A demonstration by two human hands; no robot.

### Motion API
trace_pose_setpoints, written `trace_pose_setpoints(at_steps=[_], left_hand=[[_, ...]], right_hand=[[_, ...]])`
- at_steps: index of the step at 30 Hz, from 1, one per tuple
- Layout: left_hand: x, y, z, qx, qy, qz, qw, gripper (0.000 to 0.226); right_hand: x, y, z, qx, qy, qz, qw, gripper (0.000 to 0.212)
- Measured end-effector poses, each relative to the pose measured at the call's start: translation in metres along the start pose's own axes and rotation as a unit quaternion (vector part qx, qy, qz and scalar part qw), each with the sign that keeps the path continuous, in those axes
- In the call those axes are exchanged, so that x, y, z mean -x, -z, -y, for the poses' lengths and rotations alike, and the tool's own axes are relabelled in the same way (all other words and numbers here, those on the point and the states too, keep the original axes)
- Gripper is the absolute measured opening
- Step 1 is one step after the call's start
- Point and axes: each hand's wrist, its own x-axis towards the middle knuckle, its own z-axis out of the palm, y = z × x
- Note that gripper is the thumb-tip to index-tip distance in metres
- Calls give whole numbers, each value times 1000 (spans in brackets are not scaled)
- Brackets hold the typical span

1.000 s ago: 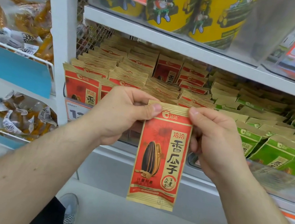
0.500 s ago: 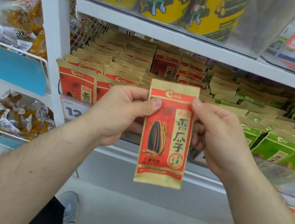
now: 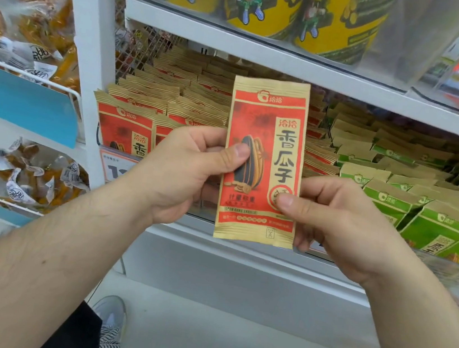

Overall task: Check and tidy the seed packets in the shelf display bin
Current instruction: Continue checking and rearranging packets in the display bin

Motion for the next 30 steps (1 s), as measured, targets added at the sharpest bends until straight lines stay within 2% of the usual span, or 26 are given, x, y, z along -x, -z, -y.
trace_pose_setpoints(at_steps=[3, 4, 12, 16, 17, 19, 20, 21, 23, 25, 26, 28, 30], left_hand=[[0, 2, -1, 19, -15, 3, 1000, 36], [0, 1, -1, 25, -19, 7, 999, 35], [0, 2, 0, 28, -32, 5, 999, 34], [2, 1, -2, 23, -30, -4, 999, 34], [3, -1, -2, 10, -35, -19, 999, 34], [3, -2, -1, -65, -77, -81, 992, 40], [4, -1, 0, -119, -112, -118, 979, 44], [5, -2, -1, -153, -143, -133, 969, 46], [11, -9, -3, -141, -167, -78, 973, 38], [15, -16, -2, -56, -124, -11, 991, 32], [15, -18, -1, -14, -90, -5, 996, 30], [12, -17, 1, 18, -45, -32, 998, 24], [10, -15, 2, 45, -16, -39, 998, 30]], right_hand=[[1, 7, -3, -15, 14, 62, 998, 66], [1, 9, -4, -24, 17, 70, 997, 70], [0, 9, -4, -28, 21, 86, 996, 64], [3, 5, -1, -28, 25, 46, 998, 60], [5, 0, 2, -24, 35, 25, 999, 52], [10, -11, 10, -15, 81, -48, 995, 22], [12, -19, 12, -4, 110, -90, 990, 24], [15, -27, 14, 21, 149, -134, 980, 32], [14, -41, 9, 175, 248, -201, 931, 41], [11, -50, 0, 338, 287, -232, 866, 51], [9, -52, -5, 375, 293, -222, 851, 56], [6, -55, -11, 355, 289, -187, 869, 53], [5, -53, -9, 228, 251, -183, 923, 37]])
